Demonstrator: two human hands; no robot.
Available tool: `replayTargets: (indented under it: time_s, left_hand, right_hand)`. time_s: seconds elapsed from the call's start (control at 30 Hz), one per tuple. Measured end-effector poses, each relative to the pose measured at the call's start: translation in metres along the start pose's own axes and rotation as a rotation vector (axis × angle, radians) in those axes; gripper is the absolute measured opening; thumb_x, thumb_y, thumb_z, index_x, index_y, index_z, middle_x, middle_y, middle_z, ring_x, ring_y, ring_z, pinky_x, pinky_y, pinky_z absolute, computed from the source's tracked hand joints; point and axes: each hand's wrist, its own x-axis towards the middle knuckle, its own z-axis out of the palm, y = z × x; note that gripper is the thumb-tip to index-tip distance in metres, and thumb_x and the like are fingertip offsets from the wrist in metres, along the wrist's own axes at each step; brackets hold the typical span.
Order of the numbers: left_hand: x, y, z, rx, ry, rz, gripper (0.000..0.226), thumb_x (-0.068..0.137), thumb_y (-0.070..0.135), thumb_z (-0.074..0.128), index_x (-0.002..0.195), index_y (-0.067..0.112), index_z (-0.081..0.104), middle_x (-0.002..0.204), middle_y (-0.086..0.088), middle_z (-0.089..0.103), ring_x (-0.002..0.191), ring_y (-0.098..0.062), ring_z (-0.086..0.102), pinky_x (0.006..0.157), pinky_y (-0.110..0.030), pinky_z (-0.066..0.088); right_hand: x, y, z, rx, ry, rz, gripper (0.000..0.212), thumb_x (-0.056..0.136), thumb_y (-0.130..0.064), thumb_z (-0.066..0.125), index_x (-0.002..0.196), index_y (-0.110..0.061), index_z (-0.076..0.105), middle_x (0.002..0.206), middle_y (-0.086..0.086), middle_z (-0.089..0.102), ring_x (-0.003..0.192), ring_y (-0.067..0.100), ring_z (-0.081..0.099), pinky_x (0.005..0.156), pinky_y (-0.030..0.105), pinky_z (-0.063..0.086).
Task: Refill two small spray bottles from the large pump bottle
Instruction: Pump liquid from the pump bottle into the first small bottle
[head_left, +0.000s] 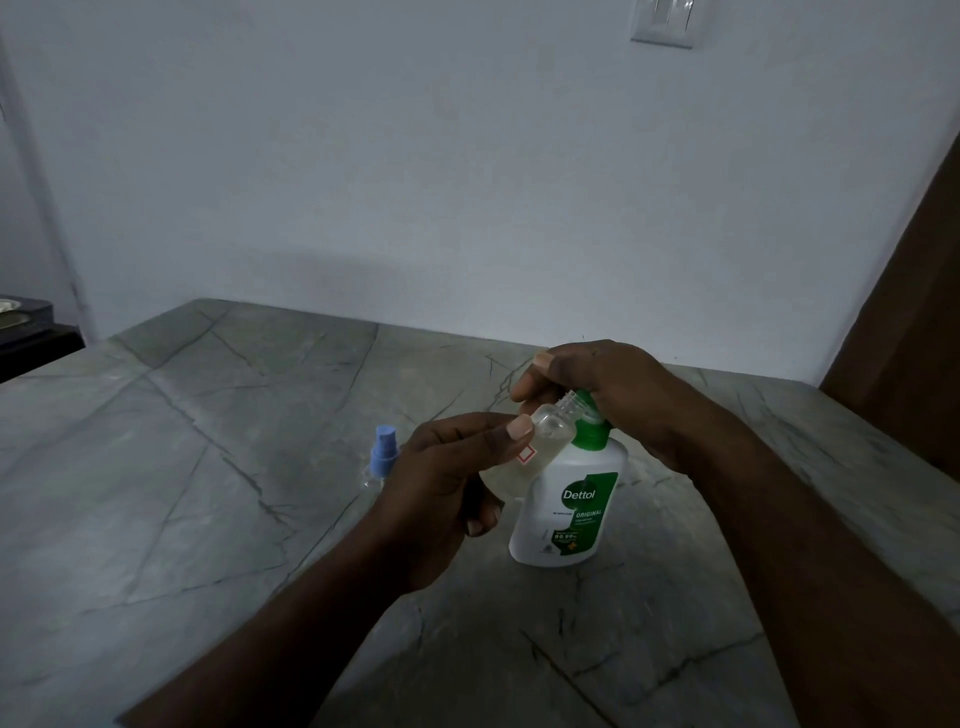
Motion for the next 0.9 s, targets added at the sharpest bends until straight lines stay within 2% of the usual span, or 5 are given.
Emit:
replayTargets:
  time_s: [0.2, 0.37, 0.5, 0.73, 0.9]
  left_hand:
    - [0.0006, -0.0009, -0.0001, 0.003, 0.02, -0.026, 0.03, 0.081, 0.034, 0.069, 0.092, 0.007, 0.078, 0.07, -0.007, 0.065, 0.044, -0.013, 0.042, 0.039, -0.019, 0.03]
    - [0.0002, -0.0012, -0.0004, 0.009, 0.008, -0.026, 0.029, 0.082, 0.034, 0.068, 0.091, 0.009, 0.078, 0.07, -0.006, 0.065, 0.045, -0.013, 0.041, 0.039, -0.02, 0.029]
    - [0.0011, -0.0012, 0.0001, 0.009, -0.004, -0.011, 0.022, 0.085, 0.034, 0.066, 0.085, 0.017, 0.079, 0.066, 0.001, 0.066, 0.043, -0.01, 0.044, 0.038, -0.02, 0.032]
    - [0.0009, -0.0008, 0.0015, -0.001, -0.013, -0.001, 0.021, 0.085, 0.033, 0.066, 0.082, 0.018, 0.08, 0.064, 0.002, 0.065, 0.043, -0.01, 0.043, 0.038, -0.02, 0.033]
    - [-0.0002, -0.0012, 0.0015, 0.001, -0.006, -0.011, 0.028, 0.073, 0.041, 0.074, 0.084, 0.016, 0.08, 0.068, -0.003, 0.065, 0.044, -0.012, 0.042, 0.038, -0.02, 0.031]
  right_hand:
    - [-0.0006, 0.0015, 0.0026, -0.027, -0.013, 0.014, 0.039, 0.107, -0.027, 0.045, 0.095, -0.018, 0.081, 0.099, -0.002, 0.08, 0.097, 0.022, 0.073, 0.098, 0.046, 0.056]
    - [-0.0022, 0.0013, 0.003, -0.061, -0.032, 0.011, 0.039, 0.108, -0.026, 0.044, 0.098, -0.017, 0.08, 0.099, -0.003, 0.079, 0.095, 0.019, 0.073, 0.094, 0.04, 0.057]
    - [-0.0026, 0.0012, 0.0012, -0.012, -0.023, -0.015, 0.04, 0.107, -0.03, 0.044, 0.096, -0.018, 0.08, 0.094, -0.005, 0.079, 0.089, 0.015, 0.073, 0.084, 0.032, 0.055]
    - [-0.0037, 0.0006, 0.0004, 0.052, -0.023, -0.036, 0.04, 0.107, -0.032, 0.045, 0.094, -0.018, 0.08, 0.094, -0.001, 0.08, 0.09, 0.019, 0.075, 0.084, 0.034, 0.058]
    - [-0.0042, 0.0025, 0.0016, 0.063, -0.048, -0.013, 0.04, 0.107, -0.028, 0.045, 0.1, -0.011, 0.081, 0.099, 0.0, 0.08, 0.088, 0.014, 0.075, 0.081, 0.028, 0.056]
